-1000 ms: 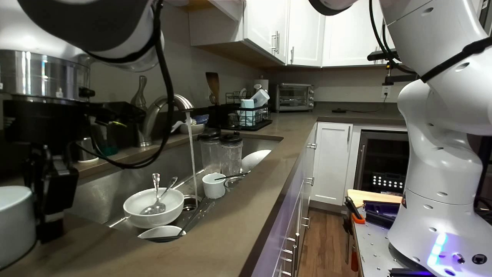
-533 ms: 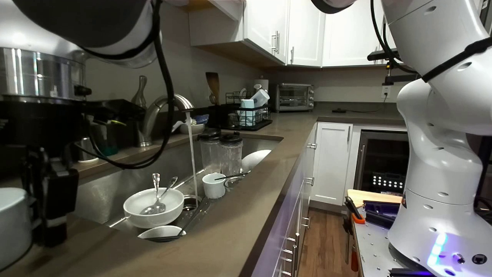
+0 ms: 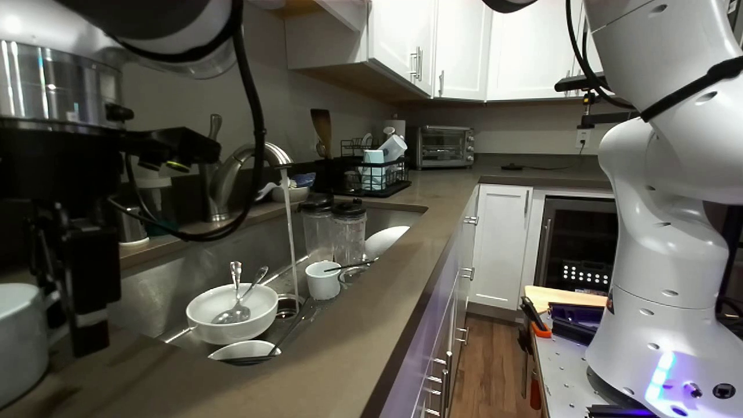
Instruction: Pick up the white mug on the left side of the counter, put it under the running faucet then place it down on the right side of the counter
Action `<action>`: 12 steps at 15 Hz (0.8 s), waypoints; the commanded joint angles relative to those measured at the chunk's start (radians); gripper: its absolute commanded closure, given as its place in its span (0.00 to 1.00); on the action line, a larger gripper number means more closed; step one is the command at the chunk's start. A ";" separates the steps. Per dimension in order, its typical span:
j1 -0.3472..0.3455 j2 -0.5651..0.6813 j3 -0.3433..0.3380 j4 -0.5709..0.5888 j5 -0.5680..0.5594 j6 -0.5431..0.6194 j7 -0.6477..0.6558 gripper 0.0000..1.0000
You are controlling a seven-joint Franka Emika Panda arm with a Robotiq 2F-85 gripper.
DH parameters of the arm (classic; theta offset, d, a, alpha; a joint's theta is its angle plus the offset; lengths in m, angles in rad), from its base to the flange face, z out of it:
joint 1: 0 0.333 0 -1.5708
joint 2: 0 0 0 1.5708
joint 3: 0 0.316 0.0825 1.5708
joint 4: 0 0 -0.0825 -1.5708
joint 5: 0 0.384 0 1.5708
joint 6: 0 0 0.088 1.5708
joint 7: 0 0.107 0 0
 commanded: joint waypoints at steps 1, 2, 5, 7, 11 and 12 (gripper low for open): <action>0.002 -0.020 0.001 -0.006 -0.016 -0.023 0.020 0.55; -0.001 -0.018 0.001 -0.005 -0.011 -0.020 0.016 0.62; -0.005 -0.015 0.001 -0.006 -0.006 -0.017 0.010 0.82; -0.008 -0.014 0.001 -0.006 -0.005 -0.016 0.008 0.95; -0.017 -0.015 0.001 -0.009 0.003 -0.007 0.003 0.94; -0.016 -0.015 0.001 -0.007 0.003 -0.010 0.006 0.94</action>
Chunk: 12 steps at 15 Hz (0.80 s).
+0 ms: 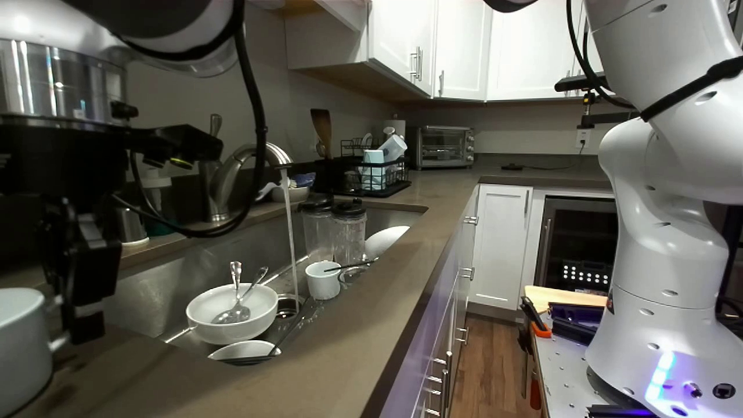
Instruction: Pick up the white mug on the left side of the counter, put it under the running faucet then place it down on the right side of the counter
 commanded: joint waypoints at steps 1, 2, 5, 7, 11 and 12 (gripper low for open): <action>-0.010 -0.011 0.006 -0.009 0.003 -0.004 0.005 0.83; -0.010 -0.011 0.005 -0.008 0.003 -0.004 0.006 0.57; -0.010 -0.001 0.006 0.003 0.003 -0.010 0.000 0.47; -0.009 0.005 0.007 0.011 0.002 -0.015 -0.003 0.35; -0.007 0.017 0.009 0.024 0.001 -0.021 -0.010 0.10; -0.006 0.018 0.009 0.027 0.001 -0.021 -0.010 0.03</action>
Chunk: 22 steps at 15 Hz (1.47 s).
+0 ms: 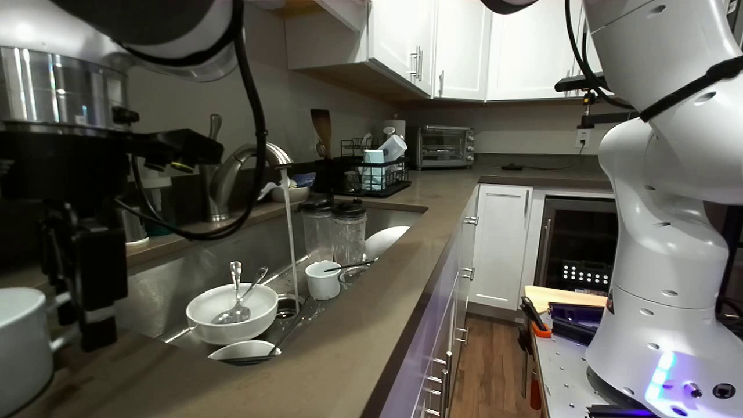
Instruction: Pick up the white mug on the left side of the counter, put it under the running faucet then place it down on the right side of the counter
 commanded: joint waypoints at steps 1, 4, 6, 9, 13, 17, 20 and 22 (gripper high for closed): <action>-0.003 0.014 0.010 0.030 -0.001 -0.023 -0.010 0.02; -0.002 0.017 0.013 0.037 -0.001 -0.024 -0.016 0.37; -0.003 0.019 0.016 0.039 0.002 -0.021 -0.022 0.50; -0.006 0.021 0.018 0.040 0.006 -0.019 -0.027 0.69; -0.010 0.021 0.019 0.037 0.011 -0.017 -0.033 0.95; -0.010 0.002 0.017 0.024 0.009 -0.024 -0.024 0.94; -0.006 -0.024 0.017 0.008 0.004 -0.028 -0.011 0.94; -0.003 -0.037 0.018 0.005 0.003 -0.041 -0.006 0.94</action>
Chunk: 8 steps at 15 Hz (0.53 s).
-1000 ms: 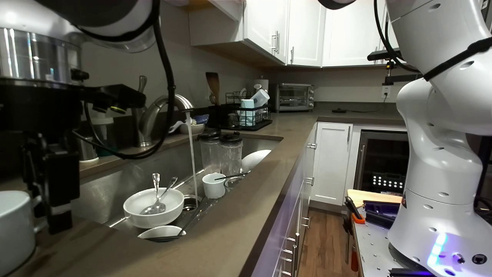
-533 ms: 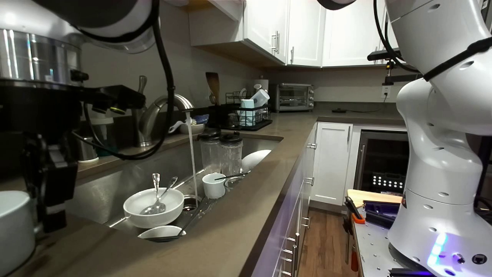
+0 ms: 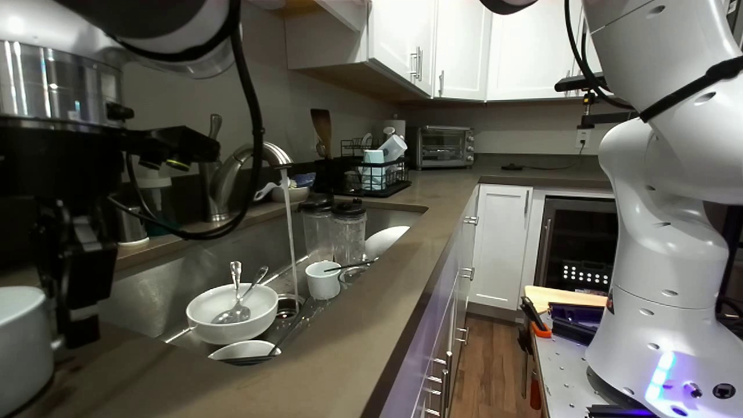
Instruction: Pick up the white mug on the left side of the counter, put it under the running faucet then place it down on the right side of the counter
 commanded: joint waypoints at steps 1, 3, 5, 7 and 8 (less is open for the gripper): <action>-0.002 -0.046 0.012 -0.007 0.001 -0.047 0.002 0.94; 0.002 -0.061 0.012 -0.010 -0.004 -0.073 0.011 0.94; 0.007 -0.078 0.010 -0.013 -0.009 -0.097 0.021 0.94; 0.008 -0.098 0.008 -0.021 -0.013 -0.113 0.031 0.94; 0.007 -0.110 0.006 -0.028 -0.015 -0.115 0.037 0.94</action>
